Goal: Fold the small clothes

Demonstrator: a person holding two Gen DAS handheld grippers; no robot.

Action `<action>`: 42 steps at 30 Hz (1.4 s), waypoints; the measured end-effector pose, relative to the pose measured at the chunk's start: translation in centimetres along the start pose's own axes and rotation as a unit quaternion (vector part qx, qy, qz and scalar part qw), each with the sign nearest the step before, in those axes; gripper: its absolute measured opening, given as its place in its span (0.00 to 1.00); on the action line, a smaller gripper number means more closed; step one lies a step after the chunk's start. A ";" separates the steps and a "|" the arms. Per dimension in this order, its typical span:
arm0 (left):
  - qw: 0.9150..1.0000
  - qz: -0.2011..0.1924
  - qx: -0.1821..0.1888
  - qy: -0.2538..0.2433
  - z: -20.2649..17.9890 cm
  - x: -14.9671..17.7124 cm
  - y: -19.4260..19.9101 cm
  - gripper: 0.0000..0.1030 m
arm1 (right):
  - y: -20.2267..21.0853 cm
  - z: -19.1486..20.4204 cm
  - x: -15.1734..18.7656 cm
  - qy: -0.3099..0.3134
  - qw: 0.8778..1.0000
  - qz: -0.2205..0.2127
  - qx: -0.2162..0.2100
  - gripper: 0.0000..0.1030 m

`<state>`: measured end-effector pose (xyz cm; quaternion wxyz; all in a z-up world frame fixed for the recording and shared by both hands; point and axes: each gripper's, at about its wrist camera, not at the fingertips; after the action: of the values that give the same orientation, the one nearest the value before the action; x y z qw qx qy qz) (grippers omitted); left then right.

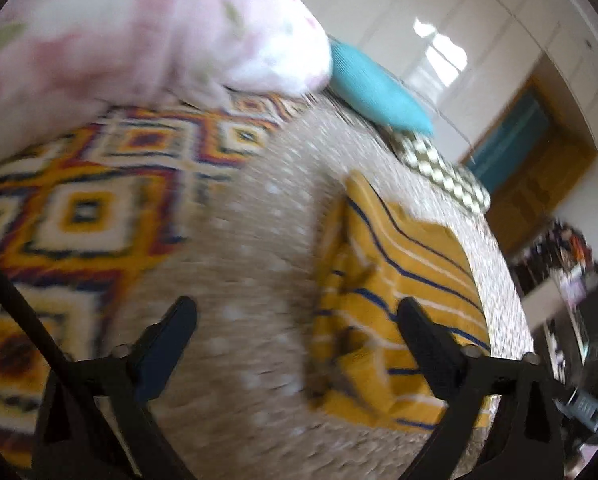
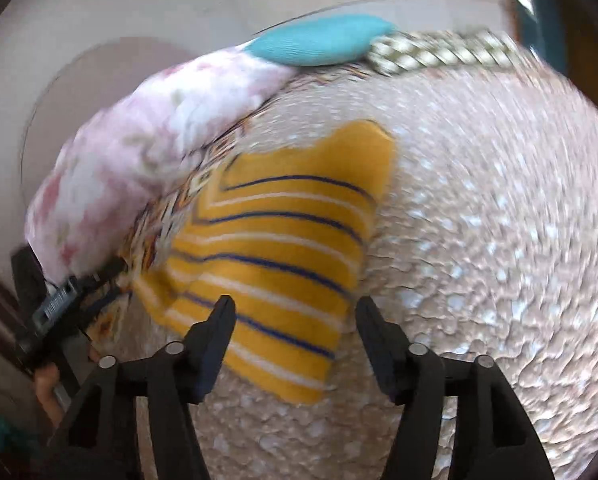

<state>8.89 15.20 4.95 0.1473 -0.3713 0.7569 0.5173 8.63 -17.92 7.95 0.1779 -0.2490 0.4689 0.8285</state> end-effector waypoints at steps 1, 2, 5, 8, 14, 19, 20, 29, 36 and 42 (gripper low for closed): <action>0.999 0.023 -0.011 -0.026 -1.2 -0.1 -1.5 0.67 | -0.3 -0.9 -0.3 -0.022 1.000 -0.007 -0.008 0.71; 0.998 0.038 -0.024 -0.043 -1.8 0.0 -2.5 0.44 | -0.6 -1.9 -0.6 -0.044 0.999 -0.015 -0.017 0.72; 0.996 0.063 -0.033 -0.054 -2.2 0.5 -4.8 0.31 | -3.1 -4.4 -1.9 -0.103 0.993 -0.014 -0.048 0.78; 0.997 0.062 -0.012 -0.034 -1.4 0.8 -4.8 0.33 | -6.9 -5.7 -2.6 -0.141 0.986 0.012 -0.091 0.78; 0.997 0.065 0.027 0.010 -0.4 1.1 -4.4 0.30 | -11.5 -4.1 -4.0 -0.167 0.978 0.019 -0.120 0.61; 0.993 0.080 0.083 0.004 -4.3 1.7 -4.3 0.30 | -8.1 -3.4 -6.2 -0.121 0.987 0.003 -0.109 0.36; 0.993 0.081 0.083 -0.009 -5.2 2.0 -4.3 0.31 | -6.8 -3.7 -6.5 -0.112 0.989 -0.006 -0.097 0.36; 0.994 0.080 0.047 -0.054 -5.6 3.7 -2.9 0.44 | -2.1 -10.5 -5.3 -0.124 0.990 -0.008 0.064 0.57; 0.999 0.040 -0.003 -0.036 -3.1 2.7 -1.1 0.61 | 2.1 -2.6 -6.3 -0.009 0.993 -0.095 0.075 0.59; 0.998 0.052 -0.015 -0.020 -1.6 3.0 -1.9 0.62 | -5.2 2.7 -4.6 0.030 0.999 0.004 -0.029 0.20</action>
<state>8.42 12.16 2.54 0.1297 -0.3232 0.7644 0.5426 14.39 -13.25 8.21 0.1532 -0.2766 0.4504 0.8350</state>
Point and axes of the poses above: each gripper's, at about its wrist camera, not at the fingertips, and y roughly against the way its jaws point, z to its left, x to its underside, and after that the axes turned 2 degrees about -x, right-handed
